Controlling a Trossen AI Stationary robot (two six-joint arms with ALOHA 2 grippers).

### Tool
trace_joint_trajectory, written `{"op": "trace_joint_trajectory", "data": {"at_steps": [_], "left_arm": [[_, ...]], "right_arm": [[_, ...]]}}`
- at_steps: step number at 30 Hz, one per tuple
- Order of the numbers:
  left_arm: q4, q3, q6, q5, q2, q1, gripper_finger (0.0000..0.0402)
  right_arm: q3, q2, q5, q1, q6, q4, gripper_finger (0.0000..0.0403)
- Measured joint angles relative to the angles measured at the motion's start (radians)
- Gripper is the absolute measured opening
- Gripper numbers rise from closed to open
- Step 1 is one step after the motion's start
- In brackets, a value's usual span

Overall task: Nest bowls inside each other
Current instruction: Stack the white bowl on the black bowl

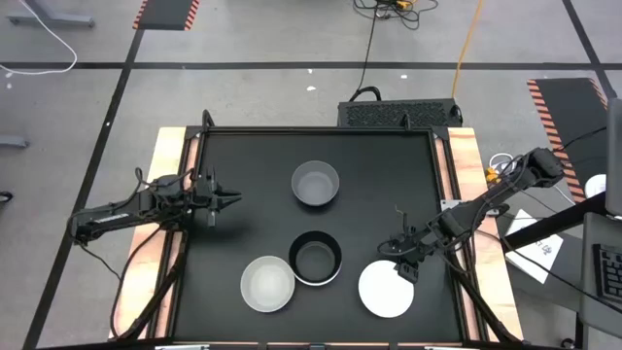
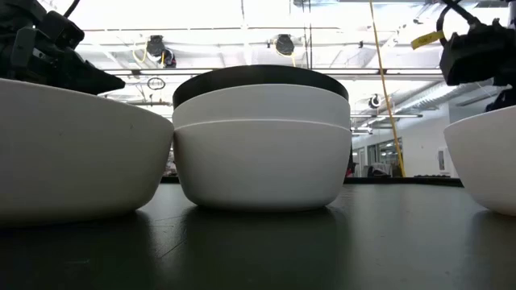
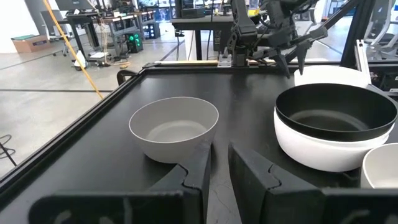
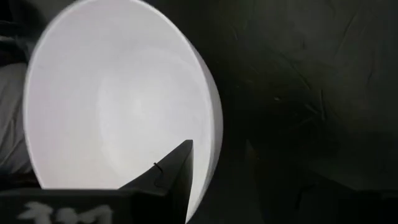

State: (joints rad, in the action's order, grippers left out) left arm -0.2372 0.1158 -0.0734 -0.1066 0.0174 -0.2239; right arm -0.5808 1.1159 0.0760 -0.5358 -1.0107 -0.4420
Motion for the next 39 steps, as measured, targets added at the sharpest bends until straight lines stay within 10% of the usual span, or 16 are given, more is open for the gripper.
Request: {"op": "trace_joint_trajectory", "data": {"at_steps": [12,22,39], "left_arm": [[0.002,0.0,-0.002,0.001,0.0,0.0,0.006],[0.002,0.0,-0.002,0.0,0.0,0.0,0.006],[-0.016,0.0,-0.011,0.0,0.0,0.0,0.006]], "right_arm": [[0.0,0.042,0.007,0.0,0.002,0.011,0.0131],[0.0,0.042,0.008,0.042,0.021,0.01,0.0009],[-0.001,0.042,0.016,0.086,0.064,0.012,0.0001]]}}
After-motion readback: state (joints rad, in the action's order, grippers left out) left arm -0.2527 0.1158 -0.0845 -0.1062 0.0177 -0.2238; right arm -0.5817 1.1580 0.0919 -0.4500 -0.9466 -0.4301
